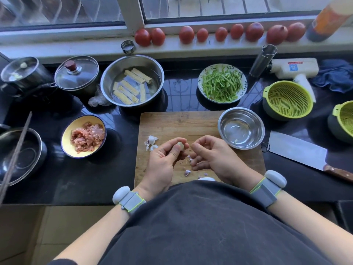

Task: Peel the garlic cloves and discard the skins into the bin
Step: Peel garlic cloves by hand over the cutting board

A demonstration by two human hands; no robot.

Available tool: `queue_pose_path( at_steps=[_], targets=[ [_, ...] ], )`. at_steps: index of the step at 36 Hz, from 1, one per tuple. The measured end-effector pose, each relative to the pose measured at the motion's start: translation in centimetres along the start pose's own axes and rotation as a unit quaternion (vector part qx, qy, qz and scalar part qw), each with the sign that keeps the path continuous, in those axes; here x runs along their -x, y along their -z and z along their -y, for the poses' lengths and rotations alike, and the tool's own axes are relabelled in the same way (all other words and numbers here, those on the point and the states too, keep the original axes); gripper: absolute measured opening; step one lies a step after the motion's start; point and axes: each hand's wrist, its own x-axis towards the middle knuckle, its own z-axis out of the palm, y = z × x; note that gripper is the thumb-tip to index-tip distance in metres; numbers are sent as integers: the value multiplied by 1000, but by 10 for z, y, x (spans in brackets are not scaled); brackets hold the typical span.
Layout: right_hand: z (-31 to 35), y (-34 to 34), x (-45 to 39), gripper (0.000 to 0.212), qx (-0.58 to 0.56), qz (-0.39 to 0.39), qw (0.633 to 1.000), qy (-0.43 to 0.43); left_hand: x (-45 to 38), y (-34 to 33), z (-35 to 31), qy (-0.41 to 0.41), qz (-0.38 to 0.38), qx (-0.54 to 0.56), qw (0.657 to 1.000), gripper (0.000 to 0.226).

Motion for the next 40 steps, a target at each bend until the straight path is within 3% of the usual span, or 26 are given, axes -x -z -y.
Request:
queue_pose_path(
  at_steps=[3, 10, 14, 20, 24, 32, 40],
  targets=[
    [-2, -7, -1, 11, 48, 29, 998, 10, -2, -4, -2, 33, -25, 35, 999, 20],
    [-4, -7, -6, 30, 182, 8, 978, 106, 1, -12, -7, 64, -22, 45, 997, 21],
    [-5, -5, -8, 24, 232, -22, 964, 126, 2, -13, -10, 59, -11, 41, 997, 19],
    [-3, -6, -4, 24, 174, -2, 977, 124, 4, -15, -18, 77, 3, 74, 994, 21],
    [-1, -6, -4, 32, 198, -11, 965, 171, 3, -18, -24, 89, -1, 85, 992, 23],
    [-6, -10, -7, 16, 258, -57, 943, 203, 2, -26, -22, 84, -53, 44, 994, 24],
    [-7, -12, -5, 21, 277, -75, 916, 279, -4, -36, -28, 101, -87, 8, 991, 37]
  ],
)
